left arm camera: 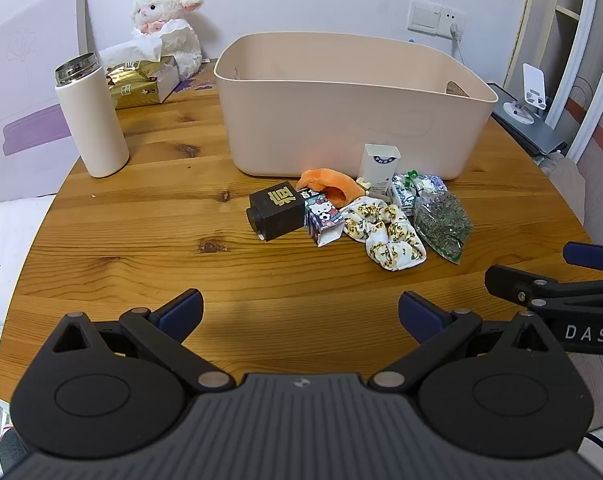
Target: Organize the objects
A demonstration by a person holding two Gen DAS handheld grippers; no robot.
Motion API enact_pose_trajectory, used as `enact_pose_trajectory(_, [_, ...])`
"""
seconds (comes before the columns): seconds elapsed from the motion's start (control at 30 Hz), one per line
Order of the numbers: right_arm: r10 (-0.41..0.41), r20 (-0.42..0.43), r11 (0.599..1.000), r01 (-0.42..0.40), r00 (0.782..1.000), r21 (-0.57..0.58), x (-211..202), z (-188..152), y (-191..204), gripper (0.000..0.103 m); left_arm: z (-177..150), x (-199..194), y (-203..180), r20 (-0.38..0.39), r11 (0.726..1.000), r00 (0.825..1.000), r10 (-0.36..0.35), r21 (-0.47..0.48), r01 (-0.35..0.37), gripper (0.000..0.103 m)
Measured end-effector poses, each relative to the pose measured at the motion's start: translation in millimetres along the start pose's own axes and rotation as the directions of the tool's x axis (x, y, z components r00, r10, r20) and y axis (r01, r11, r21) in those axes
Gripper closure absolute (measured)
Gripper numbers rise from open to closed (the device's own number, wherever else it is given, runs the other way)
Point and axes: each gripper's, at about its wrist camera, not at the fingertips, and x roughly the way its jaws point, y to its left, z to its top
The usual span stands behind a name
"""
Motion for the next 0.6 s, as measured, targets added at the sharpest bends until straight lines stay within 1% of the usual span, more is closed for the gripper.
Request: enact_pose_trajectory(0.6, [-0.003,0.0,1.0,0.003,1.0,0.003,-0.7,-0.3,-2.9,0.0,-0.2,0.1,0.0,0.0,1.0,1.0,0.0,0.002,0.0,0.0])
